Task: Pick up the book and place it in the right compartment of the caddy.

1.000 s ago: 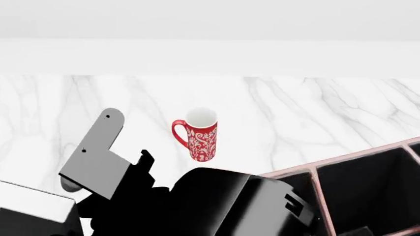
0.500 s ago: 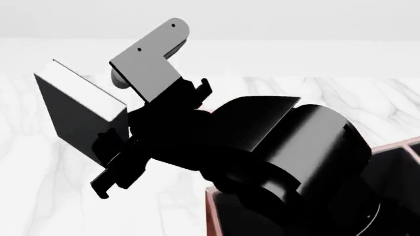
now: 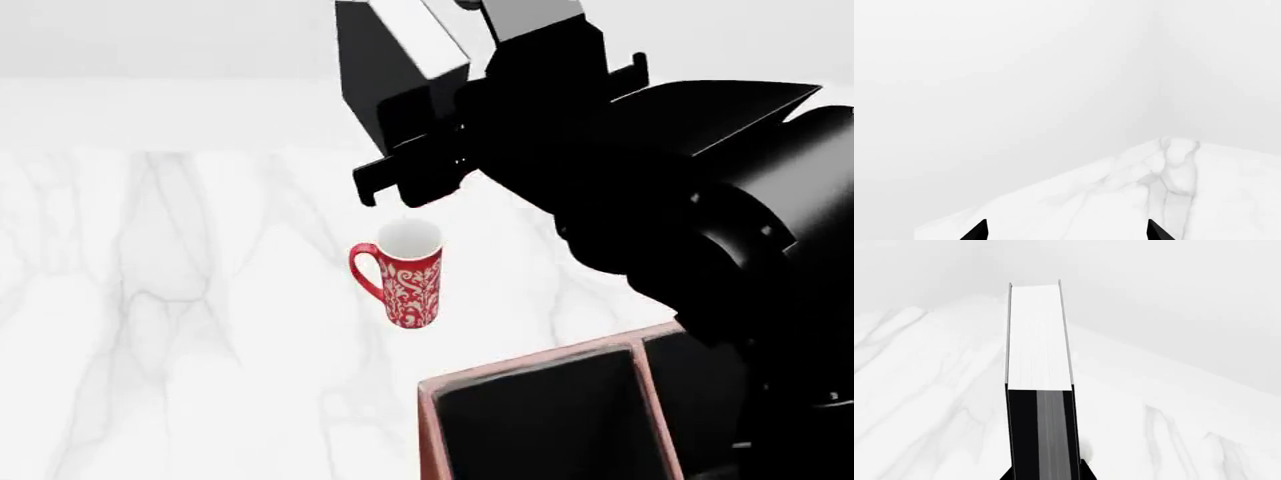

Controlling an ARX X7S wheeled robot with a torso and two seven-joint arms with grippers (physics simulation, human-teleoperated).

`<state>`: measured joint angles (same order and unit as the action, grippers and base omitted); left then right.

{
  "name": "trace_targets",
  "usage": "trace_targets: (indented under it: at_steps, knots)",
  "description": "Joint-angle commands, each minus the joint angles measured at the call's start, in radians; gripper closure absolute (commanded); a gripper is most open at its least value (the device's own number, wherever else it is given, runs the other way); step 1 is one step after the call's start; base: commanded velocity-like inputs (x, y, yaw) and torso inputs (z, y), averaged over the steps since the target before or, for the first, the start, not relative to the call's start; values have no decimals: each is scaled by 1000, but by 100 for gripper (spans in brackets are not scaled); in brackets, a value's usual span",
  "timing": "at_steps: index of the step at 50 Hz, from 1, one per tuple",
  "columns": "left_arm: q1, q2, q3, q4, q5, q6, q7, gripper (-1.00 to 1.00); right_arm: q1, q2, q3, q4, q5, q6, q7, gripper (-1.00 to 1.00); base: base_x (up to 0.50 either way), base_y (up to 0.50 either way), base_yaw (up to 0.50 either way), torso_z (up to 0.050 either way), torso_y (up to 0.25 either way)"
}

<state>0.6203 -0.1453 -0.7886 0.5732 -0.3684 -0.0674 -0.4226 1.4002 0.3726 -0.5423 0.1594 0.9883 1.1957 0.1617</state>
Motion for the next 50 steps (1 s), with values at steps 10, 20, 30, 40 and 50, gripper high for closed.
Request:
trace_targets:
  at_steps: [10, 20, 30, 40, 50]
  knots:
    - [2, -5, 5, 18, -27, 0, 15, -100, 42, 99, 88, 97, -70, -4, 83, 100, 0, 0, 0, 0, 1]
    - [2, -10, 9, 22, -27, -7, 12, -100, 51, 128, 94, 108, -79, 13, 111, 100, 0, 0, 0, 0, 2]
    - [1, -10, 11, 16, -29, 0, 13, -100, 46, 144, 98, 95, -72, 27, 124, 100, 0, 0, 0, 0, 1]
    - [-4, -20, 24, 26, -14, -16, 3, -100, 44, 148, 97, 93, -68, 28, 123, 100, 0, 0, 0, 0, 1]
    - [-1, -15, 17, 28, -20, 4, 9, -100, 26, 187, 121, 79, -60, 39, 150, 100, 0, 0, 0, 0, 2]
